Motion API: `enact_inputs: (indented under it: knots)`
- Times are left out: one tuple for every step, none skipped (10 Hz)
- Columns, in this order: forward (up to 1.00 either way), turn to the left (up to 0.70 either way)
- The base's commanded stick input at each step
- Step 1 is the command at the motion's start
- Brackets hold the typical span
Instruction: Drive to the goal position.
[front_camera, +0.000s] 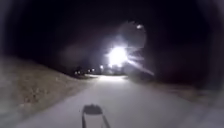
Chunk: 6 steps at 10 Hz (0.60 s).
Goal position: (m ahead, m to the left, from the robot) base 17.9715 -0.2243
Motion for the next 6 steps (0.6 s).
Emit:
enact_inputs:
  knots:
    - [1.00,0.00]
    - [1.00,0.00]
    - [1.00,0.00]
    - [1.00,0.14]
    - [1.00,0.18]
    - [1.00,0.00]
